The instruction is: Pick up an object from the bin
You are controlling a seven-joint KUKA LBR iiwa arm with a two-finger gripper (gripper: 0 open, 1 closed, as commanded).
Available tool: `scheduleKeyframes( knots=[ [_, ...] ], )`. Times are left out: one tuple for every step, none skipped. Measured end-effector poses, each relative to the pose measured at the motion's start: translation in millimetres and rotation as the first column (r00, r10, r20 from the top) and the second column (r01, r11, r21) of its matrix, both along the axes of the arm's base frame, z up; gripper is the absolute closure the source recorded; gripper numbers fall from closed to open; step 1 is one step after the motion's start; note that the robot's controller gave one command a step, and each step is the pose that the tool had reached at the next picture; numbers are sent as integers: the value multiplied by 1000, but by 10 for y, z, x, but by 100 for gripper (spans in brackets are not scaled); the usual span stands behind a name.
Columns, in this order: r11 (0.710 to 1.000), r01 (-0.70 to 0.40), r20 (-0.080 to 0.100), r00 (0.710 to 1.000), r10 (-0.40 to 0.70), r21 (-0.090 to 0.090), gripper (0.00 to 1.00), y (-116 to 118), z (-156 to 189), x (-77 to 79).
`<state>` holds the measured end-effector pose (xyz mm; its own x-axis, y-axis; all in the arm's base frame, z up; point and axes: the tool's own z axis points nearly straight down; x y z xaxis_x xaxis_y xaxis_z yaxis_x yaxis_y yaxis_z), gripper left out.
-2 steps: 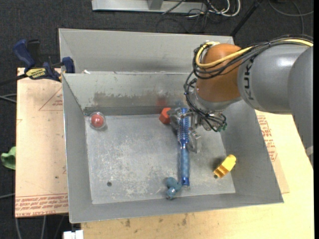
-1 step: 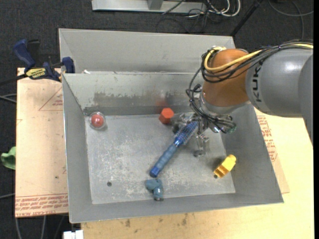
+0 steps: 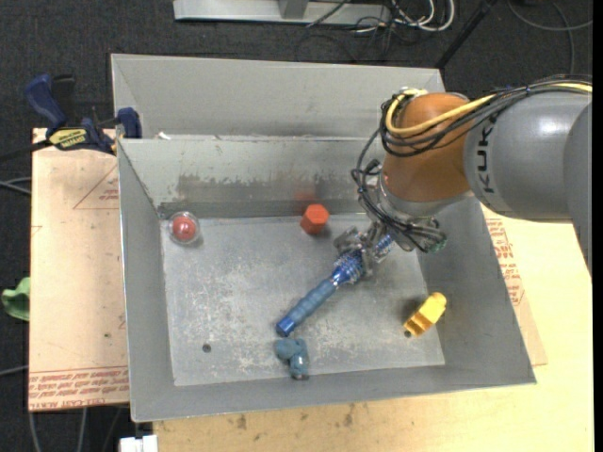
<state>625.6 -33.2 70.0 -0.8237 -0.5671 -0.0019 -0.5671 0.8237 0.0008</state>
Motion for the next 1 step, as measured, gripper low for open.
scheduleKeyframes(
  knots=[
    [1000,1,10,1000,-1,-2,100,-38,1678,-69]
  ],
)
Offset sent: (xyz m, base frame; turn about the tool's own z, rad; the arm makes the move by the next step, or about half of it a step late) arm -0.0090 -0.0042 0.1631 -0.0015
